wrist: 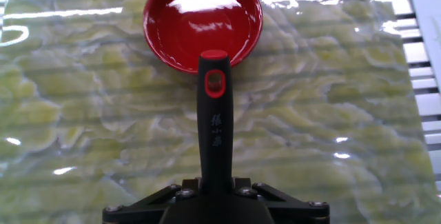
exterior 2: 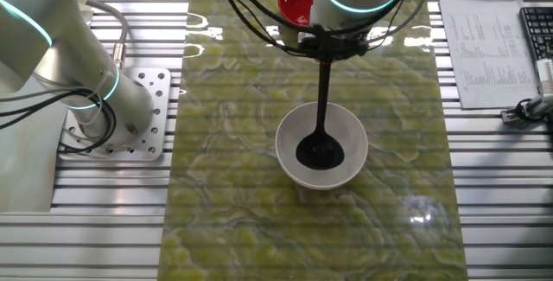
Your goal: Scoop water with a large spoon from one bowl to another
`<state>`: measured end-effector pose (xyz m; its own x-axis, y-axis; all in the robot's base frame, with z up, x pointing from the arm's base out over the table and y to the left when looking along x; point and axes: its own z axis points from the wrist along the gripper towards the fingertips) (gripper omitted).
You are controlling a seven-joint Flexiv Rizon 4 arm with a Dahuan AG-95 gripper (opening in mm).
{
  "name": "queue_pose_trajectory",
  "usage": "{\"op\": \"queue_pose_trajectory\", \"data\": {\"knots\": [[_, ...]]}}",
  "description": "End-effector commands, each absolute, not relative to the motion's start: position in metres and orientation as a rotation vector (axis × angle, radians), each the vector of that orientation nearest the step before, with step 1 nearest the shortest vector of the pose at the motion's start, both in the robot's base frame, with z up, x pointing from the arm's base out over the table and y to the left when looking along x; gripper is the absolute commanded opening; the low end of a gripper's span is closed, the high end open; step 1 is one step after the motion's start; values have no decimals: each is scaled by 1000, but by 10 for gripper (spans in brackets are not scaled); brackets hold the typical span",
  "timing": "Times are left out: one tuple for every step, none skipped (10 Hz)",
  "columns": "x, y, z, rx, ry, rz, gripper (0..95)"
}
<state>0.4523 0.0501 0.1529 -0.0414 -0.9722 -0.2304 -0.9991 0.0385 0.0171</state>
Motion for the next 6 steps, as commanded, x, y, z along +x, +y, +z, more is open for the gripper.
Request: {"op": "queue_pose_trajectory", "data": {"knots": [[450, 51, 156, -2097, 2121, 325, 0], [449, 51, 155, -2105, 2120, 323, 0], [448, 52, 151, -2105, 2123, 319, 0], [448, 52, 148, -2102, 2123, 321, 0], [449, 52, 147, -2098, 2123, 329, 0], [448, 52, 146, -2104, 2124, 337, 0]]}}
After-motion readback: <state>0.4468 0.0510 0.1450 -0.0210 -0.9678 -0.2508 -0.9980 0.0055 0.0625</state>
